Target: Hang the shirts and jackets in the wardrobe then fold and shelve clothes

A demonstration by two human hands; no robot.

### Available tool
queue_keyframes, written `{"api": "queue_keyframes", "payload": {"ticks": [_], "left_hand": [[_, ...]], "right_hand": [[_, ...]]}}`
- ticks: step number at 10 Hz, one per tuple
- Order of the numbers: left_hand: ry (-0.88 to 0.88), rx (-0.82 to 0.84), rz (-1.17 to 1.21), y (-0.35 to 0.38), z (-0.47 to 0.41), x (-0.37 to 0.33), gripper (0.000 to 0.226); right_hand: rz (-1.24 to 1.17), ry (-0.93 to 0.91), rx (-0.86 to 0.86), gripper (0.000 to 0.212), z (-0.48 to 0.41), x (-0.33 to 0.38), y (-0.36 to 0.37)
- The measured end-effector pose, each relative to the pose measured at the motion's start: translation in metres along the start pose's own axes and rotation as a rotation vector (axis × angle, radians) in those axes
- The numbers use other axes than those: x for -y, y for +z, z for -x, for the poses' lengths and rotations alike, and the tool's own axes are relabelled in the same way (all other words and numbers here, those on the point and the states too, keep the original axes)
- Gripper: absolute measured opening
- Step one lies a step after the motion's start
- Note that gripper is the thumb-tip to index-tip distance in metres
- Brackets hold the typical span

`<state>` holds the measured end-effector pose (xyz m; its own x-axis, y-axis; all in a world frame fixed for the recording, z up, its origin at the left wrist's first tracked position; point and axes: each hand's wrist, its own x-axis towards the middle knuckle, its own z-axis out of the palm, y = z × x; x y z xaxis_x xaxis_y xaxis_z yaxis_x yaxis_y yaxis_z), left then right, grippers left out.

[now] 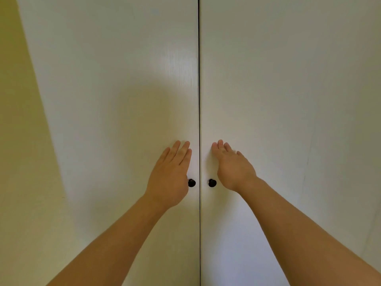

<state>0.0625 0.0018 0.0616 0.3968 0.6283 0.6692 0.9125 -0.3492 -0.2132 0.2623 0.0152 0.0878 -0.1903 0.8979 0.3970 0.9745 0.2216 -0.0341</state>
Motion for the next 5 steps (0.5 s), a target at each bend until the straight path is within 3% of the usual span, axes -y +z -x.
{"api": "queue_keyframes", "payload": {"ticks": [3, 4, 5], "left_hand": [[-0.088, 0.113, -0.062, -0.008, 0.006, 0.0, 0.067], [-0.103, 0.119, -0.064, -0.019, 0.007, -0.003, 0.066], [-0.037, 0.074, -0.003, -0.03, 0.032, -0.008, 0.061]], "right_hand": [[-0.004, 0.023, 0.087, 0.088, -0.007, 0.005, 0.002], [-0.131, -0.024, 0.084, 0.085, 0.0, 0.002, -0.003], [-0.442, 0.002, -0.049, 0.062, 0.02, -0.012, -0.014]]}}
